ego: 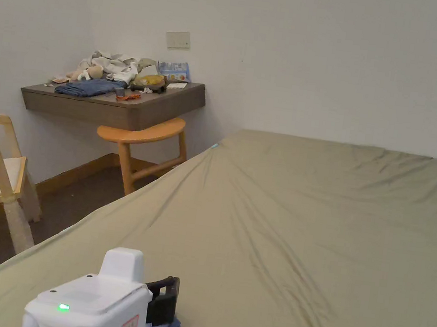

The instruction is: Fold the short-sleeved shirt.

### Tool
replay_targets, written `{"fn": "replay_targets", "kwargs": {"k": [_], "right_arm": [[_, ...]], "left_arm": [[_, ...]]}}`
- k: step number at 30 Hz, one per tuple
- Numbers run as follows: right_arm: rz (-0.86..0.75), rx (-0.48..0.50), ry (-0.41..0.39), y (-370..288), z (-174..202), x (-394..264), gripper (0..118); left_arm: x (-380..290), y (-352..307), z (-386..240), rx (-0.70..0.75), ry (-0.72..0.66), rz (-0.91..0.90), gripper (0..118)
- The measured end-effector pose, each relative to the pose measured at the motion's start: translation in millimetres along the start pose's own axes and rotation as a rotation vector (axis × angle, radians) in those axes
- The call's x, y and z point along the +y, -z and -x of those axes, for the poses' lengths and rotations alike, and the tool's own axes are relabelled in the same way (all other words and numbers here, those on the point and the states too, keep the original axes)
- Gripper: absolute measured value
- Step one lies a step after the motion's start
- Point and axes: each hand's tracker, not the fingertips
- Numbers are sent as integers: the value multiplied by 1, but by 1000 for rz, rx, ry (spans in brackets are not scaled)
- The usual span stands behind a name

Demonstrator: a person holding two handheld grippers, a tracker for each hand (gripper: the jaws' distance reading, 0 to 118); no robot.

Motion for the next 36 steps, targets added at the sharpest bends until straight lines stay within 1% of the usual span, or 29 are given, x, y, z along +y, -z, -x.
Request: {"fn": "replay_targets", "kwargs": {"k": [2, 3, 4, 5, 6, 7, 8, 10, 14, 16, 21, 24, 27, 32, 36], "right_arm": [[-58, -44, -21, -14, -7, -3, 1], [-80, -51, -24, -20, -11, -4, 1], [-107, -65, -23, -26, -15, -5, 1], [-134, -101, -31, -32, -19, -8, 1], [-152, -141, -51, -37, -23, -10, 1], [-164, -182, -71, -42, -27, -12, 1], [-175, -220, -80, -47, -30, -13, 1], [-219, -282, -93, -60, -36, -15, 1], [-331, -374, -50, -95, -49, -16, 1], [-364, -412, -58, -110, -51, -18, 1], [-397, -446, -40, -137, -49, -22, 1], [-407, -484, -39, -145, -48, -25, 1], [-406, -495, -24, -149, -47, -26, 1], [-393, -508, -22, -150, -44, -26, 1], [-397, -533, -34, -150, -41, -25, 1]], "left_arm": [[-16, -30, -45, -33, 8, -51, 81], [-25, -42, -65, -37, 21, -84, 81], [-35, -54, -88, -36, 30, -133, 71], [-44, -64, -109, -40, 42, -175, 46], [-51, -73, -127, -47, 50, -205, 28], [-56, -81, -146, -62, 51, -221, 16], [-60, -88, -161, -97, 39, -232, 8], [-62, -104, -188, -159, -6, -238, 0], [-57, -136, -228, -172, 41, -324, 0], [-55, -149, -242, -192, 52, -346, 0], [-55, -173, -256, -208, 74, -366, 0], [-53, -184, -261, -210, 90, -384, 0], [-54, -192, -265, -220, 113, -392, 0], [-56, -191, -271, -227, 137, -377, 0], [-58, -187, -271, -226, 134, -354, 0]]}}
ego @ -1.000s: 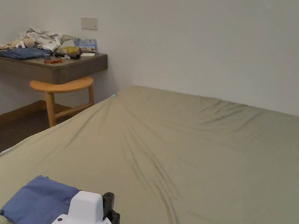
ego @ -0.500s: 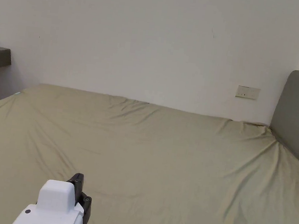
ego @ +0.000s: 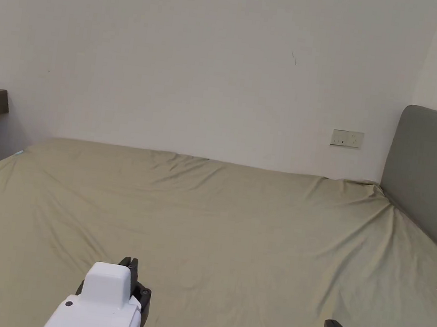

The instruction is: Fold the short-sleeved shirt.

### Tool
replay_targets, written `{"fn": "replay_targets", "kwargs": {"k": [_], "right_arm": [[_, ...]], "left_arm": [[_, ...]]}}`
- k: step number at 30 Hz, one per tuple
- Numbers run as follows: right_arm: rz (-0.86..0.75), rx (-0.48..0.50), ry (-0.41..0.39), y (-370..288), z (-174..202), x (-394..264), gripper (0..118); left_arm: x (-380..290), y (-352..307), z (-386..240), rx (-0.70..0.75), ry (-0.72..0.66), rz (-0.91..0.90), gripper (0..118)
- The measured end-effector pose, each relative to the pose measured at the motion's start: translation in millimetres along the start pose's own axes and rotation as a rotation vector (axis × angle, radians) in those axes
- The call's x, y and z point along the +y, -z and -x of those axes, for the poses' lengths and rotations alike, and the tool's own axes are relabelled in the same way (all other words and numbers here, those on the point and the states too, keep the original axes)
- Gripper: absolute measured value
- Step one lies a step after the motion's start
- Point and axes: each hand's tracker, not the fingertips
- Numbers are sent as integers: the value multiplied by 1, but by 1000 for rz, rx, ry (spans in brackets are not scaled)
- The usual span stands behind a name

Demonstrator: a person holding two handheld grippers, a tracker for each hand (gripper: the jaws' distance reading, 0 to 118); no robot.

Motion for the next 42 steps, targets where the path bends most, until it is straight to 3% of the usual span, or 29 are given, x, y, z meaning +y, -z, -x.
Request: {"fn": "replay_targets", "kwargs": {"k": [3, 7, 9, 10, 11, 14, 15, 17, 27, 34, 39, 42], "right_arm": [[6, -12, -1, -1, 0, 0, 2], [10, -28, -2, 2, -3, -1, 2], [16, -38, 6, 4, -3, -3, 13], [11, -45, 15, 4, -4, -3, 27], [-1, -53, 23, 3, -4, -4, 56], [-23, -61, 28, 1, -3, -3, 111], [-23, -57, 25, 1, -3, -3, 118], [-27, -76, 9, 3, -2, -2, 118], [12, -25, 46, 21, -1, -12, 118], [-10, -93, -57, 42, 3, -44, 118], [14, -113, -15, 55, -2, -59, 118], [30, -96, 73, 58, -9, -58, 118]], "left_arm": [[-2, 1, 2, 2, -4, 9, 1], [-2, 2, 5, 19, 0, 9, 16], [-1, 0, 6, 15, -13, 2, 54], [-1, 0, 6, 22, -11, -6, 76], [-1, 0, 6, 27, -3, -15, 93], [-2, 0, 7, 30, 22, -21, 103], [-3, -1, 9, 30, 17, -33, 107], [-5, -3, 11, 23, -4, -54, 118], [-12, 1, 5, 8, 30, -93, 118], [-47, 12, 13, 27, 61, -89, 118], [-70, 15, 17, 87, 43, -65, 118], [-77, 18, 18, 71, 28, -35, 118]]}}
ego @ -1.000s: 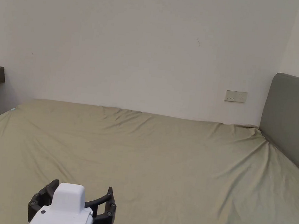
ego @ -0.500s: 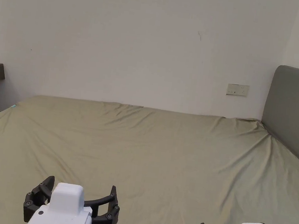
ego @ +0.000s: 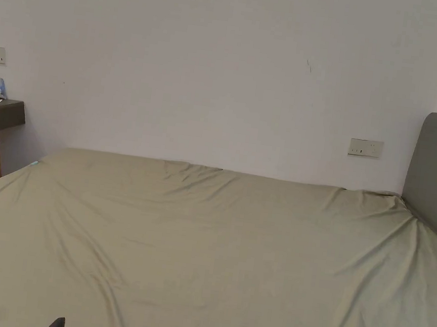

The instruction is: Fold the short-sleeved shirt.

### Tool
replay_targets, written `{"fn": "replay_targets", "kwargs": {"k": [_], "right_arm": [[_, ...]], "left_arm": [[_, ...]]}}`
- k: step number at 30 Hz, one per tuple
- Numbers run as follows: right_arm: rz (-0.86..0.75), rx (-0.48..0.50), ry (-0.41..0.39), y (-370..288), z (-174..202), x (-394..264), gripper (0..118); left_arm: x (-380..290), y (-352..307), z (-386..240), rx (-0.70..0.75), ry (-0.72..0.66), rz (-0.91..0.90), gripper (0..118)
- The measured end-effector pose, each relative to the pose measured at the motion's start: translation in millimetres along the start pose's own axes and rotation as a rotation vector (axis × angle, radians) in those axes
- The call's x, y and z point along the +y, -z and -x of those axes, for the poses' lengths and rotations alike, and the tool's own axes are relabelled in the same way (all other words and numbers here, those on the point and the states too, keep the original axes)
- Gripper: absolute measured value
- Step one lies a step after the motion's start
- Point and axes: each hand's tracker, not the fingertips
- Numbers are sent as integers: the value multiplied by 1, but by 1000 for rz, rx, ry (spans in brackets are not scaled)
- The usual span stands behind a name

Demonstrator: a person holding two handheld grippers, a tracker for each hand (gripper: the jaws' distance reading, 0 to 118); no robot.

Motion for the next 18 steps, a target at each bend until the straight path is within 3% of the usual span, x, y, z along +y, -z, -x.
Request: {"fn": "replay_targets", "kwargs": {"k": [4, 7, 12, 15, 18], "right_arm": [[8, 12, 48, 2, -3, -1, 118], [9, -22, 12, 1, 4, 1, 118], [11, 71, -28, -2, 11, 1, 118], [4, -9, -67, -4, 18, 2, 118], [5, 33, -69, -4, 20, 3, 118]], "left_arm": [[-3, 0, 1, -13, -42, 18, 118], [-3, 1, -1, -17, -36, 15, 118], [-4, 4, -6, -37, -23, 27, 118], [-4, 6, -7, -41, -24, 40, 118], [-4, 7, -7, -37, -27, 52, 118]]}}
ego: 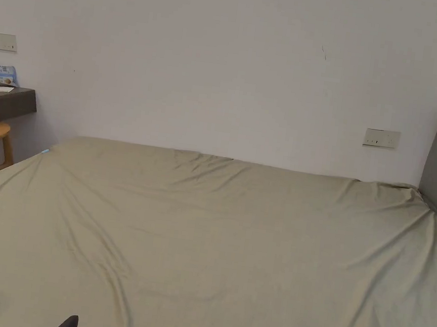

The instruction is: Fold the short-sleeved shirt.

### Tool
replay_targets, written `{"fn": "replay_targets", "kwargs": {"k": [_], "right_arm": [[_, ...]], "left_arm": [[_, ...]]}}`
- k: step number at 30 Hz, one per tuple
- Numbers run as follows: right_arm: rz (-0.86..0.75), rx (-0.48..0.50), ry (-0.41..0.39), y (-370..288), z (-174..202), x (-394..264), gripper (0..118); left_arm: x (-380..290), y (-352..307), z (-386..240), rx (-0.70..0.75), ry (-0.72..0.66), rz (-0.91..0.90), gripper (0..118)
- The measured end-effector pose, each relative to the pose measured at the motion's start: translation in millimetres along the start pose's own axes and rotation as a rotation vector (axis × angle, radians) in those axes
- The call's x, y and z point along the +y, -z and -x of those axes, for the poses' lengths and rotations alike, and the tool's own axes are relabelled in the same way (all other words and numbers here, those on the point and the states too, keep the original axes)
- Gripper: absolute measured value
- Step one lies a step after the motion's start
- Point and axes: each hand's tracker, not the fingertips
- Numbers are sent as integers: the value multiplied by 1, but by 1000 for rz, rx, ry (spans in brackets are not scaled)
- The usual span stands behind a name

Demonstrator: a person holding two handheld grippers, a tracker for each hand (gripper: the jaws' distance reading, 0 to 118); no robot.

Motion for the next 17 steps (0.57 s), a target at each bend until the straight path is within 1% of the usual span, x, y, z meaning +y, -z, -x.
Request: {"fn": "replay_targets", "kwargs": {"k": [4, 7, 9, 13, 16, 17], "right_arm": [[2, 12, -18, 2, 4, 2, 118], [18, 3, -16, 7, 6, 1, 118], [32, 17, -13, 9, 5, 1, 118], [7, 14, -27, 6, 8, 0, 118], [6, 12, -21, 7, 7, 0, 118], [8, 10, -8, 7, 5, 0, 118]], "left_arm": [[0, 2, -4, -2, 15, 15, 118], [-1, 2, -6, -6, 30, 16, 118], [-2, 0, -6, -8, 34, 13, 118], [-2, 1, -6, -10, 34, 18, 118], [-2, 2, -5, -8, 26, 23, 118], [-2, 3, -5, -7, 24, 25, 118]]}}
